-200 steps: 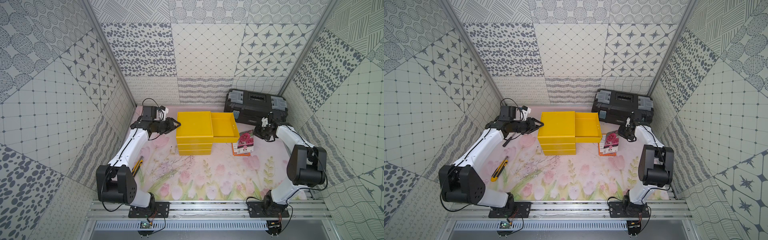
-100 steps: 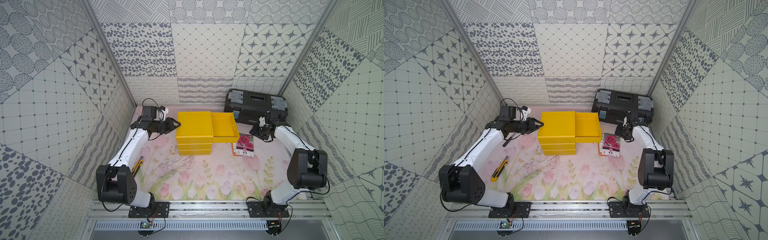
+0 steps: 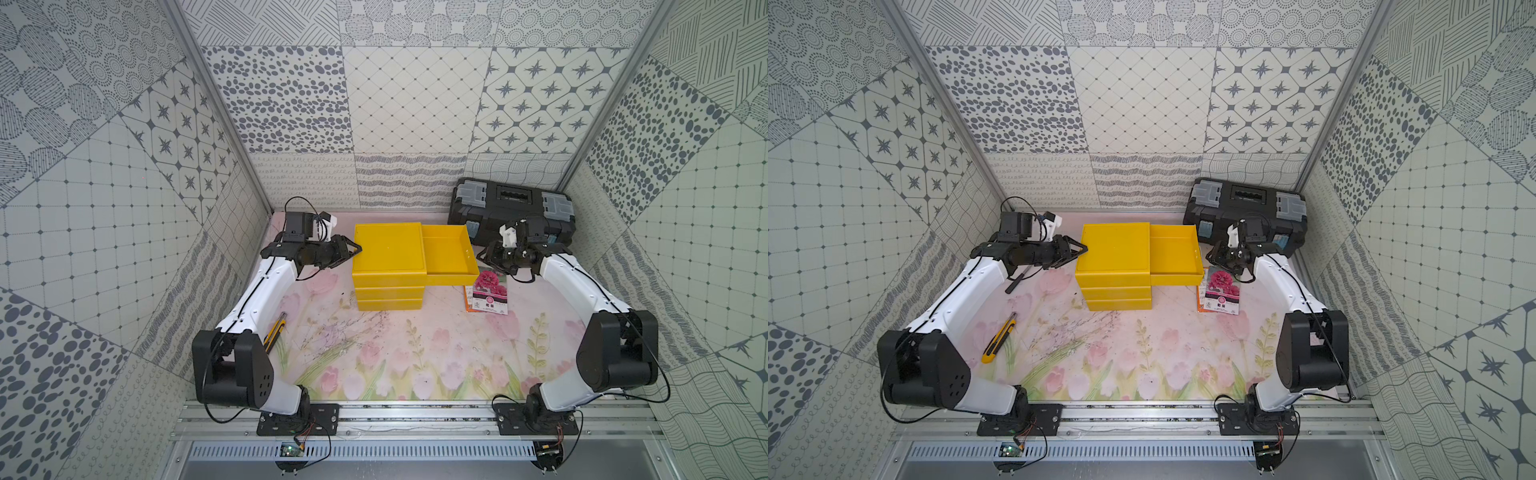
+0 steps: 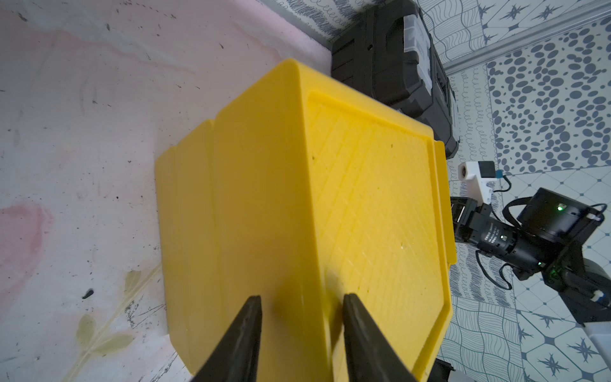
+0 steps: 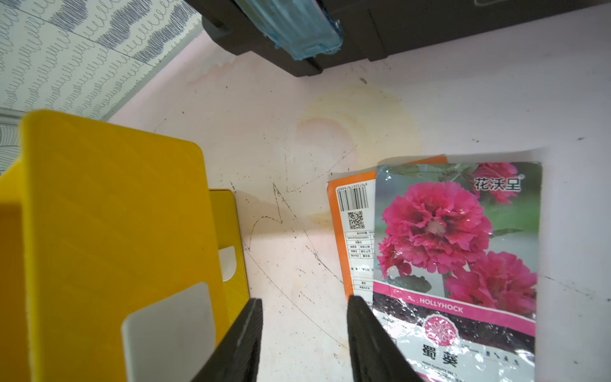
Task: Take the seed bags out of the drawer
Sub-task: Place the seed packet at the center of the board, then close the drawer in the storage box.
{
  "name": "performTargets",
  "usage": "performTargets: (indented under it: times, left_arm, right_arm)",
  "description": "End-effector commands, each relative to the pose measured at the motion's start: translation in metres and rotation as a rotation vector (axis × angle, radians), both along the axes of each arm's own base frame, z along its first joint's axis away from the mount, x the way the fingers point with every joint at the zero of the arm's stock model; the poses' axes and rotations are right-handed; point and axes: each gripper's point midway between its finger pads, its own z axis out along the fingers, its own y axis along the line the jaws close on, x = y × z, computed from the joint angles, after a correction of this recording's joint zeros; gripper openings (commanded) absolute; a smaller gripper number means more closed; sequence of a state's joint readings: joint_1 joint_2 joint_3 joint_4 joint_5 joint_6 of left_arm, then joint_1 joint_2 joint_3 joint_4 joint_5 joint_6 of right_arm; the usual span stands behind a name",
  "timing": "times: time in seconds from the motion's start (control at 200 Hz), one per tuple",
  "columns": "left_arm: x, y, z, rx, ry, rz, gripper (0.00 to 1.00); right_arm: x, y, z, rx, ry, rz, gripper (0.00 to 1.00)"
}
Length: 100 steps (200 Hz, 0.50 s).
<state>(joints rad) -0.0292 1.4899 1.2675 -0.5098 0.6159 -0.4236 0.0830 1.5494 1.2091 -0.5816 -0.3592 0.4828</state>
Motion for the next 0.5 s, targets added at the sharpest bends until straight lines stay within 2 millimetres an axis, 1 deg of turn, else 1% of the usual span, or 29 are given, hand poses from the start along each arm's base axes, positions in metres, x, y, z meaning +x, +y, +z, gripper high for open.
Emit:
performTargets:
  times: [0.0,0.225,0.41,0.495]
  left_arm:
    - [-0.022,0.017,-0.037,0.094,0.166,0.059,0.43]
    - [-0.022,0.018,-0.037,0.097,0.165,0.059,0.43]
    - [-0.022,0.018,-0.037,0.098,0.167,0.061,0.43]
    - [-0.022,0.018,-0.038,0.1,0.168,0.061,0.43]
  right_arm:
    - [0.003,0.012,0.032,0.054,-0.085,0.018,0.47]
    - [0.0,0.033,0.049,0.136,-0.115,0.056,0.48]
    - [-0.001,0.051,0.053,0.168,-0.123,0.086,0.48]
    - [-0.001,0.061,0.052,0.187,-0.118,0.106,0.48]
